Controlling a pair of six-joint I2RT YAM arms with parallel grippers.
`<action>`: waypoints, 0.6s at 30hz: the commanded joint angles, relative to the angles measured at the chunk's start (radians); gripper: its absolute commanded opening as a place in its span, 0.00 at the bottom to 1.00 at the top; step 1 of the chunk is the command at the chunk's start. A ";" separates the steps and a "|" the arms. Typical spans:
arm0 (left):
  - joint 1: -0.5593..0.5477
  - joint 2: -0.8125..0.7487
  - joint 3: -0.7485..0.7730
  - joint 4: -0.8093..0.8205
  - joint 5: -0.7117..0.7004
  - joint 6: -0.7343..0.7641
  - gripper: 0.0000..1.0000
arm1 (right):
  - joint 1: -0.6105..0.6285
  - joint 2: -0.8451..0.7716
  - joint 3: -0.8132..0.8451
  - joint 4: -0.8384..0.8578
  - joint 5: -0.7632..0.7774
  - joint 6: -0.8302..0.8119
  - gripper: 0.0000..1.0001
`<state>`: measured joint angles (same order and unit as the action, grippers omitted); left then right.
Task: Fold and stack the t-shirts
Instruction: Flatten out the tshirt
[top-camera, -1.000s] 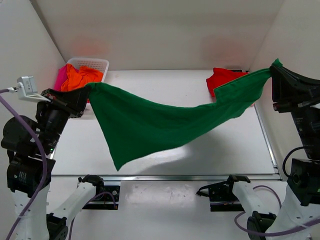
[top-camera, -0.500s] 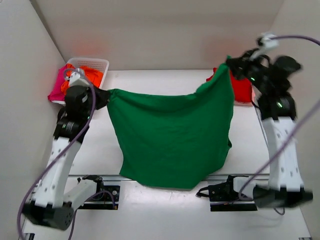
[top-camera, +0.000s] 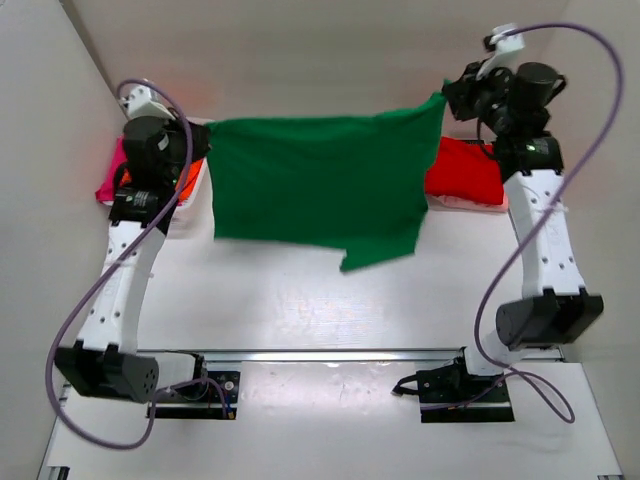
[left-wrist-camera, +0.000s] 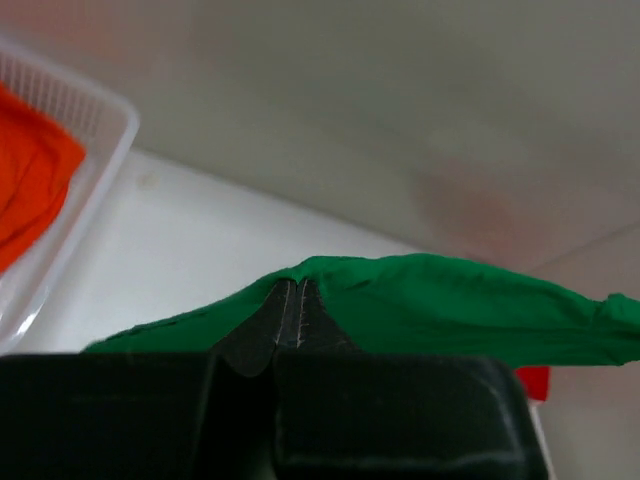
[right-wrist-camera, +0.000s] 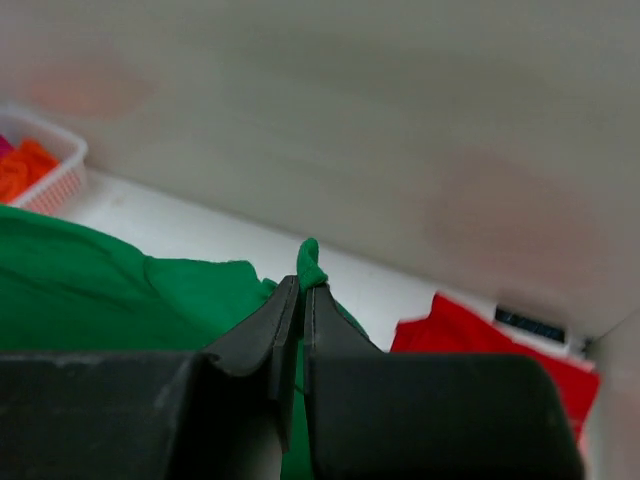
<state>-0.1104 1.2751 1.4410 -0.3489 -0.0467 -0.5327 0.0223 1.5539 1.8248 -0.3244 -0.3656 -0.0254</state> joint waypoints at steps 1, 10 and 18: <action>-0.012 -0.124 0.075 0.004 -0.028 0.005 0.00 | -0.013 -0.170 0.091 0.045 0.004 -0.019 0.00; -0.020 -0.319 -0.036 -0.085 -0.041 -0.010 0.00 | -0.088 -0.389 -0.100 0.041 -0.055 0.054 0.00; -0.060 -0.474 -0.030 -0.176 -0.085 -0.015 0.00 | -0.110 -0.522 -0.105 -0.005 -0.073 0.067 0.00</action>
<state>-0.1528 0.8349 1.3682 -0.4824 -0.0917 -0.5434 -0.0803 1.0542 1.6829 -0.3359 -0.4316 0.0299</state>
